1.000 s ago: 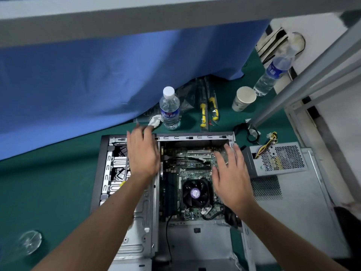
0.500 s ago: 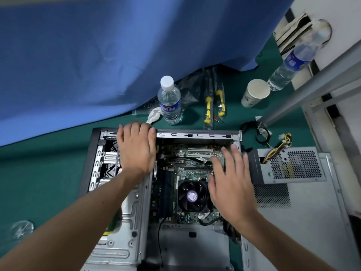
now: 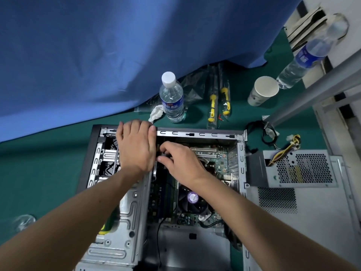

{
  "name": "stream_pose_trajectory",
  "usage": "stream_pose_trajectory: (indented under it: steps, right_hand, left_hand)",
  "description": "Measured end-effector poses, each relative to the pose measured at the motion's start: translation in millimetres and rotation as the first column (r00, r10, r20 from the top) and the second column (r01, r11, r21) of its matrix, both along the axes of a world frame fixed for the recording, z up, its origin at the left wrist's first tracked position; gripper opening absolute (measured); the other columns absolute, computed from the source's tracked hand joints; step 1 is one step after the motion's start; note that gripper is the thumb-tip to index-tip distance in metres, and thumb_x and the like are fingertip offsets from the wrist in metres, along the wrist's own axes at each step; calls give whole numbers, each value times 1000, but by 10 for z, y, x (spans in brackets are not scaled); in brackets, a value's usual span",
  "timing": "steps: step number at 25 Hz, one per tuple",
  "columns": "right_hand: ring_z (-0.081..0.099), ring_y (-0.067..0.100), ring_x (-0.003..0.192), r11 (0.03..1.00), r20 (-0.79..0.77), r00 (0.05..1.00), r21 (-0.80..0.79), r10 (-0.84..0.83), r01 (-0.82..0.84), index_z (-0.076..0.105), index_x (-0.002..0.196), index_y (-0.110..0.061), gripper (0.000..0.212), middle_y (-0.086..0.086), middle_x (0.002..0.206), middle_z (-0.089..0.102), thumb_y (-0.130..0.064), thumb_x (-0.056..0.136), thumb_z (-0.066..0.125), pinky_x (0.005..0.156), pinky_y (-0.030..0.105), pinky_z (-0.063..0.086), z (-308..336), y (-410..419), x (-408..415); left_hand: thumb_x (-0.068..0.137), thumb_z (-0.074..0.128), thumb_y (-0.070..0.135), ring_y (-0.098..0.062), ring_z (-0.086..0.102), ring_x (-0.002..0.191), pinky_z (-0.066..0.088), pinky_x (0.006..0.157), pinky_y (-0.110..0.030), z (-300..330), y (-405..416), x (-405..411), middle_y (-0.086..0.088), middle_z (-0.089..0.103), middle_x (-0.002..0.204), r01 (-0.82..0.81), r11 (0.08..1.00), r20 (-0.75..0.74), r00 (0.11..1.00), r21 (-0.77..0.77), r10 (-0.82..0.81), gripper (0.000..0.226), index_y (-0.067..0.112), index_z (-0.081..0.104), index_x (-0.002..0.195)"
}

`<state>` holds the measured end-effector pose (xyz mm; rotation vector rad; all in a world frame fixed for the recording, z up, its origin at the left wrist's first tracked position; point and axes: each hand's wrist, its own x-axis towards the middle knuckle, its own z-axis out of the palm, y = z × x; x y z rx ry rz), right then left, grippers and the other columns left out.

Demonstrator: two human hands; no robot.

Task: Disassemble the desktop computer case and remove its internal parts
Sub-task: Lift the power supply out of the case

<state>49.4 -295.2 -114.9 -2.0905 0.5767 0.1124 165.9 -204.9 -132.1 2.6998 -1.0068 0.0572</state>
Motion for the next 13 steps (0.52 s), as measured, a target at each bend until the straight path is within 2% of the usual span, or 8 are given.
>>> stream_pose_trajectory:
  steps: [3, 8, 11, 13]
  right_hand:
    - [63, 24, 96, 999, 27, 999, 41, -19, 18, 63, 113, -15, 26, 6, 101, 63, -28, 91, 67, 90, 42, 51, -29, 11, -52]
    - [60, 22, 86, 994, 34, 995, -52, 93, -91, 64, 105, -16, 19, 2, 93, 62, -30, 93, 64, 80, 36, 50, -28, -119, 7]
    - [61, 24, 89, 1000, 91, 996, -19, -20, 21, 66, 109, -14, 21, 5, 95, 65, -27, 93, 63, 80, 35, 49, -58, 10, -59]
    - [59, 23, 89, 997, 144, 989, -51, -43, 51, 67, 109, -9, 21, 7, 93, 66, -23, 94, 62, 79, 37, 48, -62, 92, -102]
  left_hand:
    - [104, 18, 36, -28, 46, 106, 21, 112, -46, -2, -6, -7, -5, 54, 103, 3, 1000, 9, 1000, -4, -3, 43, 15, 55, 99]
    - [104, 19, 35, -28, 45, 105, 21, 113, -46, -12, -6, -1, -6, 54, 102, 1, 1000, 7, 1000, -12, -1, 41, 15, 55, 98]
    - [104, 19, 35, -28, 45, 106, 21, 113, -46, -7, -10, -2, -5, 54, 102, -4, 1000, 8, 1000, -7, 4, 42, 15, 55, 98]
    - [104, 18, 36, -27, 45, 106, 21, 113, -46, -8, -5, 1, -5, 54, 102, -4, 1000, 8, 1000, -2, 4, 43, 15, 56, 99]
